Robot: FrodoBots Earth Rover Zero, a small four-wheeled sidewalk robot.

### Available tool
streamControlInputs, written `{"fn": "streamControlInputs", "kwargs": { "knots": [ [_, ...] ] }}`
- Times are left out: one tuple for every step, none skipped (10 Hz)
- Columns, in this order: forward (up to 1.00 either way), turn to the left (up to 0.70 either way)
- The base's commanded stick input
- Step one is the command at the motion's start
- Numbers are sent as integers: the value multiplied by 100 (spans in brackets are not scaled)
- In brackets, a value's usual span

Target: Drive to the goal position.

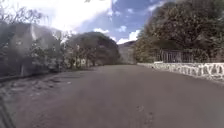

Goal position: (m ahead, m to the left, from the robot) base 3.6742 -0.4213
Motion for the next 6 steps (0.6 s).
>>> {"fn": "streamControlInputs", "kwargs": {
  "knots": [
    [70, 0],
    [70, 0],
    [70, 0],
    [70, 0],
    [70, 0],
    [70, 0]
  ]
}}
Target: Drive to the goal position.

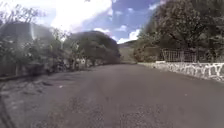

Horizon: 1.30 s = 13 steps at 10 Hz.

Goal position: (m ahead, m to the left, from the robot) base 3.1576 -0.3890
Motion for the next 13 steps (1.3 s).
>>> {"fn": "streamControlInputs", "kwargs": {
  "knots": [
    [70, 0],
    [70, 0],
    [70, 0],
    [70, 0],
    [70, 0],
    [70, 0],
    [70, 0],
    [70, 0],
    [70, 0],
    [70, 0],
    [70, 0],
    [70, 0],
    [70, 0]
  ]
}}
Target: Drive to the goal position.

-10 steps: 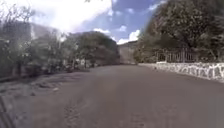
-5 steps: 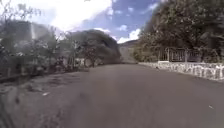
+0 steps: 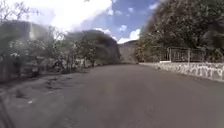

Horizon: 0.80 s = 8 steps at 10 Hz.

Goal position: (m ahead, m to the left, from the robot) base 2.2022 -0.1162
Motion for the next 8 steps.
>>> {"fn": "streamControlInputs", "kwargs": {
  "knots": [
    [70, 0],
    [70, 0],
    [70, 0],
    [70, 0],
    [70, 0],
    [70, 0],
    [70, 0],
    [70, 0]
  ]
}}
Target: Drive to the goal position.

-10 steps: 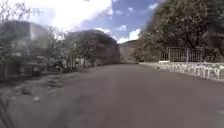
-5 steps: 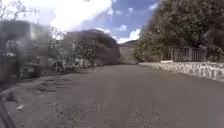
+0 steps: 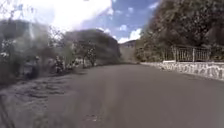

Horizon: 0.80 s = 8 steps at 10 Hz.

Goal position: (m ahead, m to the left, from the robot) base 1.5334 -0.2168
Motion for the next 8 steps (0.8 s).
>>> {"fn": "streamControlInputs", "kwargs": {
  "knots": [
    [70, 0],
    [70, 0],
    [70, 0],
    [70, 0],
    [70, 0],
    [70, 0],
    [70, 0],
    [70, 0]
  ]
}}
